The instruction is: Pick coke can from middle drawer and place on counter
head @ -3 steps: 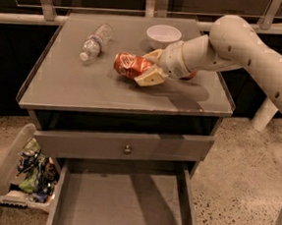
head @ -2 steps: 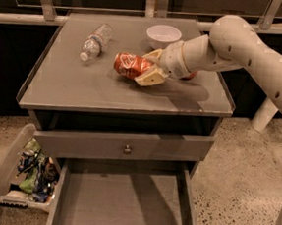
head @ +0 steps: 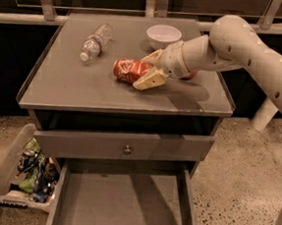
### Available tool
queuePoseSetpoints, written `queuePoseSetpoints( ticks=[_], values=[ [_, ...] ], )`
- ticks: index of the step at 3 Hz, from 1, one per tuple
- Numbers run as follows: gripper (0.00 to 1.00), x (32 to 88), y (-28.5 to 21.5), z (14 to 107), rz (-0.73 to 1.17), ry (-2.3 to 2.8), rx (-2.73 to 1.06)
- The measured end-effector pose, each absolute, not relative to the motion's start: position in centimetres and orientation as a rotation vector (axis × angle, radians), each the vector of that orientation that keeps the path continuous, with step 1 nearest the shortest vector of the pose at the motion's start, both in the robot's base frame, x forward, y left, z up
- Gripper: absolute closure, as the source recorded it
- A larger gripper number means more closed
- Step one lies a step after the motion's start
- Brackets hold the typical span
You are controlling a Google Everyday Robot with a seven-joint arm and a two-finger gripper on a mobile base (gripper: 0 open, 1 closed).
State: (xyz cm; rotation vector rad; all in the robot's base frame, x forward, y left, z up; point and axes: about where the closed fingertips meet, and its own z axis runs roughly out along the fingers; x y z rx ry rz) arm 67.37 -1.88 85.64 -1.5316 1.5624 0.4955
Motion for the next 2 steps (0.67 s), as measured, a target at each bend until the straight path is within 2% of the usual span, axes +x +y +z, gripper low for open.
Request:
queuePoseSetpoints(
  ticks=[1, 2],
  values=[
    [0.00, 67.37, -1.87, 85.63, 0.496, 1.562, -1.532],
    [0.00, 67.37, -1.87, 85.63, 0.496, 1.562, -1.532]
  ],
)
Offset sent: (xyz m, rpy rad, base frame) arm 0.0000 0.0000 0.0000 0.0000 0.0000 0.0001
